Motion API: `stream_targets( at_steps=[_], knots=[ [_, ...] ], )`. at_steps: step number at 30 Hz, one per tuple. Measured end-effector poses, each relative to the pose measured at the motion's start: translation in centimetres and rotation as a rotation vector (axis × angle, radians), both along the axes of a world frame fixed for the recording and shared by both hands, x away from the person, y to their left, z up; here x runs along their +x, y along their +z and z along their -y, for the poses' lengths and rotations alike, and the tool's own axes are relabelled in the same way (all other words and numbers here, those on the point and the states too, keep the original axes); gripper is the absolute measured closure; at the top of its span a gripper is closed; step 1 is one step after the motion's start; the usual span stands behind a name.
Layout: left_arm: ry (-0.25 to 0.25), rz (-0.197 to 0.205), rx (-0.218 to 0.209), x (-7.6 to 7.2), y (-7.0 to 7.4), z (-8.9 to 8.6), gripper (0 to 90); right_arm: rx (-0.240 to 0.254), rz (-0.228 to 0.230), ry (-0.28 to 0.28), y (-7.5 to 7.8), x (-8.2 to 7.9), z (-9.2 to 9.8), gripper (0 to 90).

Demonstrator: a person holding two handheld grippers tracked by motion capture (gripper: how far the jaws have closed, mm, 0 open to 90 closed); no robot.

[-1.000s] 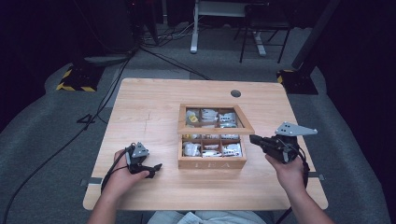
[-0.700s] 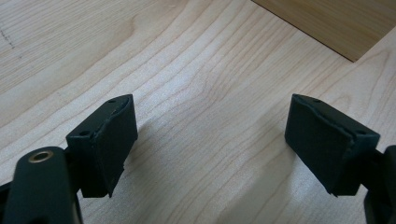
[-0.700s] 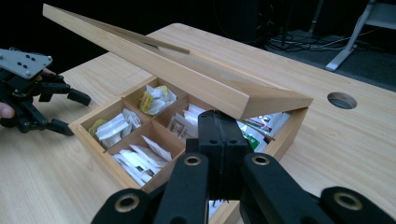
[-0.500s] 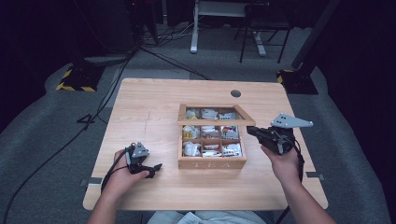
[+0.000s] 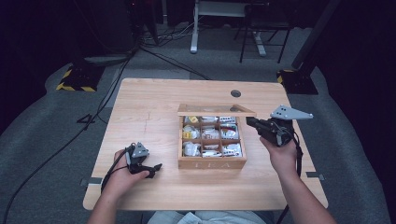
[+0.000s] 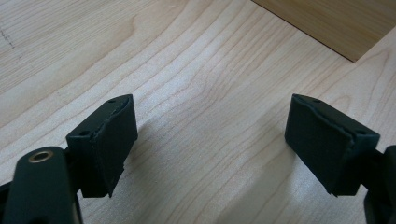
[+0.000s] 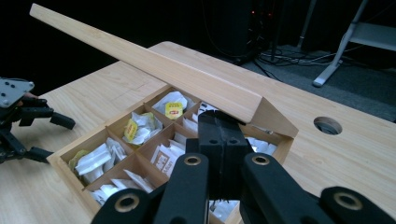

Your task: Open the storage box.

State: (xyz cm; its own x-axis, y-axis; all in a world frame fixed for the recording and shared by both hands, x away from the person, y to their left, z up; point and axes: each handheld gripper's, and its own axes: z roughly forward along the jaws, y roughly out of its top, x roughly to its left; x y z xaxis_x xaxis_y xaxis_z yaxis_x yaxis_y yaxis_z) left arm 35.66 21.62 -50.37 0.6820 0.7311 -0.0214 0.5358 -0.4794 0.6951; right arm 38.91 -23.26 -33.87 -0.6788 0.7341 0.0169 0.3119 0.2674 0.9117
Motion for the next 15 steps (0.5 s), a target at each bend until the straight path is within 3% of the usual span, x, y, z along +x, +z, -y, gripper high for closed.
stream_targets(
  at_steps=[15],
  knots=[
    [-0.002,0.002,0.003,0.0,0.0,0.0,17.6,0.026,-0.006,-0.008,1.0,1.1,0.2,90.0]
  ],
)
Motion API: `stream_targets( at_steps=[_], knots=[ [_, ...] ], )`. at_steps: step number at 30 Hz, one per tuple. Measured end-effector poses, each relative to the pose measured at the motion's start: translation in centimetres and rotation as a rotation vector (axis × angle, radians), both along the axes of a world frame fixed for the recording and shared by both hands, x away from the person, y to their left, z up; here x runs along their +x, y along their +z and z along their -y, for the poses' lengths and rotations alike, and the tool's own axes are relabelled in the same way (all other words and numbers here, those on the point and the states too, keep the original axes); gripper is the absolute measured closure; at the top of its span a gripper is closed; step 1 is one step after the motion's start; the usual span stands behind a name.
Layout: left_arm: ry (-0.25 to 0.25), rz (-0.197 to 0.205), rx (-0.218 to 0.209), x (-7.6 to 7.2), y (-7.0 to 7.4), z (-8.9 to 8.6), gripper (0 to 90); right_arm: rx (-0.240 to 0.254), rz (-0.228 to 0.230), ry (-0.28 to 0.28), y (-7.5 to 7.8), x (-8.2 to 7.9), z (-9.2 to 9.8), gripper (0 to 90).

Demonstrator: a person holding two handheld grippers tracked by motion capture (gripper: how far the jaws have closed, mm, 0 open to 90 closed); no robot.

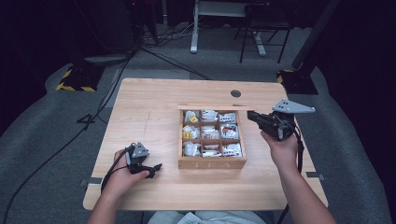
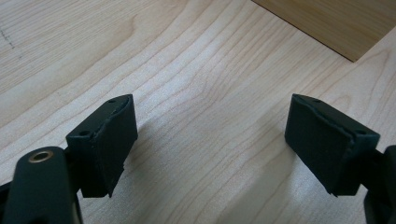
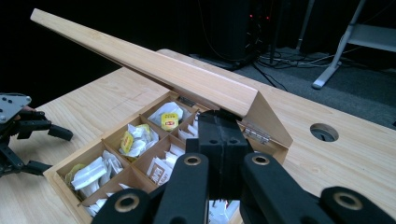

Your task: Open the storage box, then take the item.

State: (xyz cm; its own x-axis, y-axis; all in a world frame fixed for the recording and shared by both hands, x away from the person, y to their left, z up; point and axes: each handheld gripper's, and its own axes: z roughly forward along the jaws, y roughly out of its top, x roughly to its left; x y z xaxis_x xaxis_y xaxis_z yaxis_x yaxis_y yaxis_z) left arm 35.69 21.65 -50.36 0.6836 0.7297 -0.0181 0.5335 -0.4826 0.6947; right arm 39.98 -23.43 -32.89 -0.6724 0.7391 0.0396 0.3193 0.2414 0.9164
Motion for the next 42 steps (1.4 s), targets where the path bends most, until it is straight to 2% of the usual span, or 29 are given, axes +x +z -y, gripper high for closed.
stream_targets(
  at_steps=[14,22,28,31,35,42],
  knots=[
    [-0.014,-0.008,-0.004,0.5,0.0,0.2,17.2,0.006,-0.01,0.0,0.2,0.2,0.0,90.0],
    [-0.016,-0.002,-0.008,0.5,0.0,0.1,20.9,0.017,-0.011,0.002,0.1,0.3,0.1,90.0],
    [-0.026,-0.021,-0.021,0.4,0.4,0.2,23.6,0.021,-0.009,0.005,0.1,0.3,0.1,90.0],
    [-0.035,-0.013,-0.029,0.4,0.9,0.2,24.4,0.022,-0.01,0.006,0.0,0.3,0.2,89.9],
    [-0.059,-0.011,-0.07,0.4,2.2,0.0,26.7,0.026,-0.016,0.008,0.1,0.3,0.2,90.0],
    [-0.074,0.021,-0.075,0.7,3.7,-0.1,27.9,0.025,-0.016,0.009,0.2,0.4,0.2,89.9]
  ],
)
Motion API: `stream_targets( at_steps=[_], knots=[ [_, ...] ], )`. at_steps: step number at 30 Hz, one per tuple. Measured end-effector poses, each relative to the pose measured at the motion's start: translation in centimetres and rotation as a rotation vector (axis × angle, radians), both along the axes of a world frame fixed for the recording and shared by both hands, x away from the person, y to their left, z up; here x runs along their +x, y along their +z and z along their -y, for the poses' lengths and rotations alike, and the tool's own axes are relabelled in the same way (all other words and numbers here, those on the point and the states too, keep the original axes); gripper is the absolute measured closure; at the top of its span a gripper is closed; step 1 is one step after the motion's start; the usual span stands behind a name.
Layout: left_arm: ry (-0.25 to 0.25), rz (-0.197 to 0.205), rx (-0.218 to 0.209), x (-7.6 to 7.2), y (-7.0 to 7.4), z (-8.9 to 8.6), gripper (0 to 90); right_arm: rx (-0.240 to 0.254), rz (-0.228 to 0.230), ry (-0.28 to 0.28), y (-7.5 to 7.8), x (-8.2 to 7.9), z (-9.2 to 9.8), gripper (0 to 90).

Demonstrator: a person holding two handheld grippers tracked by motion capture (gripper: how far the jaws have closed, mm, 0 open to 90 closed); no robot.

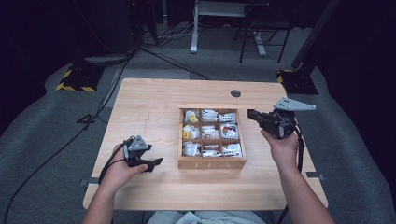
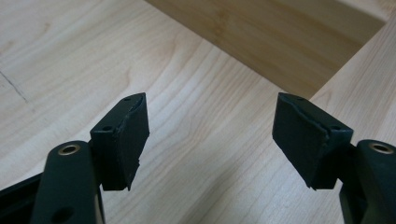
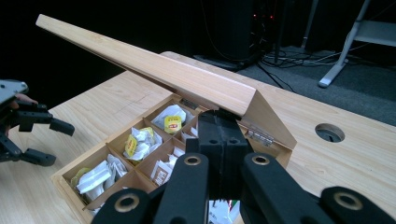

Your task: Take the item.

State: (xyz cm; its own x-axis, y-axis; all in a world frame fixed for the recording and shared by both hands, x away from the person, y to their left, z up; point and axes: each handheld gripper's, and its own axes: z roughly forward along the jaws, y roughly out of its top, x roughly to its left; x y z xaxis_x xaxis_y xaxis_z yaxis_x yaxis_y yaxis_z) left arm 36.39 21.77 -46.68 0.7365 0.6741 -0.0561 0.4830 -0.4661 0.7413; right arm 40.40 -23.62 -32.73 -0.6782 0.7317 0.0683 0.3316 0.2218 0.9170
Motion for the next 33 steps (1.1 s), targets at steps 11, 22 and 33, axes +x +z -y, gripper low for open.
stream_targets(
  at_steps=[11,22,33],
  knots=[
    [-0.049,0.052,-0.048,-0.2,3.4,0.6,27.8,0.001,-0.006,0.003,0.0,0.1,0.1,90.0],
    [-0.107,0.082,-0.07,0.1,5.3,3.5,28.4,0.0,-0.008,0.007,0.1,0.1,0.1,89.9],
    [-0.202,0.099,-0.116,0.5,6.2,7.7,29.3,0.003,-0.008,0.013,0.1,0.2,0.2,90.0]
  ],
)
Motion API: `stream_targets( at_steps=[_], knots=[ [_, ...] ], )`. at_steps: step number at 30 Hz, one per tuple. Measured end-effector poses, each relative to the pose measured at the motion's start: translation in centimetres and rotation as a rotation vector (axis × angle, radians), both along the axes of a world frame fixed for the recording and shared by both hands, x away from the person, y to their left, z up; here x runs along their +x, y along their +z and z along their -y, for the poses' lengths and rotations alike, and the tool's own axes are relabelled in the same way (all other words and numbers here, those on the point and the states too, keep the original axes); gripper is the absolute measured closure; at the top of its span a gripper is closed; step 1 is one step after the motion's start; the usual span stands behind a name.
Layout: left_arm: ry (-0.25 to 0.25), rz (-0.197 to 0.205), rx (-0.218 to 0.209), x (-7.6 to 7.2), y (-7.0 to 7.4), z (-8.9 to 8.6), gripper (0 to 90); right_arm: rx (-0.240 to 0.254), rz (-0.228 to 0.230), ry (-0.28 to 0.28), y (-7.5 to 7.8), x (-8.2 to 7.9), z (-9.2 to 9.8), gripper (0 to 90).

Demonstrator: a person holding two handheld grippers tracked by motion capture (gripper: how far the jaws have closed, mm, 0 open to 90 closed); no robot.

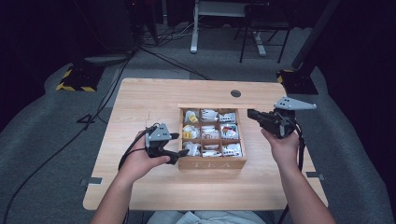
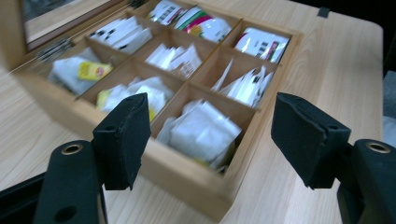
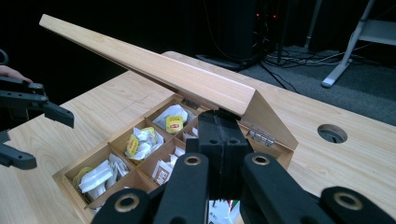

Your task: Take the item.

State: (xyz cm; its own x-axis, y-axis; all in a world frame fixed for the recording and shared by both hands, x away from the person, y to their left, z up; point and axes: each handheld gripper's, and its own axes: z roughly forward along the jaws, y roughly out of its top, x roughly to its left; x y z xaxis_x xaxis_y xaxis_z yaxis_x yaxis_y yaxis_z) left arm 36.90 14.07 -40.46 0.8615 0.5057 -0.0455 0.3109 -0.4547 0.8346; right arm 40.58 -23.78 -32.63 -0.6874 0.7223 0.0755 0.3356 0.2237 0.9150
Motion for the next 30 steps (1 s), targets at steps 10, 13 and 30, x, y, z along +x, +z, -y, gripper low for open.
stream_targets(
  at_steps=[10,13,30],
  knots=[
    [-0.053,-0.006,-0.041,0.9,0.0,3.4,32.0,0.004,0.0,-0.002,0.0,0.1,0.0,89.9],
    [-0.057,-0.007,-0.052,1.1,0.0,4.1,32.5,0.005,-0.001,-0.002,0.0,0.1,0.0,89.9],
    [-0.083,-0.042,-0.074,2.8,-0.9,7.8,35.8,0.013,-0.005,0.002,0.1,0.1,0.0,89.9]
  ],
)
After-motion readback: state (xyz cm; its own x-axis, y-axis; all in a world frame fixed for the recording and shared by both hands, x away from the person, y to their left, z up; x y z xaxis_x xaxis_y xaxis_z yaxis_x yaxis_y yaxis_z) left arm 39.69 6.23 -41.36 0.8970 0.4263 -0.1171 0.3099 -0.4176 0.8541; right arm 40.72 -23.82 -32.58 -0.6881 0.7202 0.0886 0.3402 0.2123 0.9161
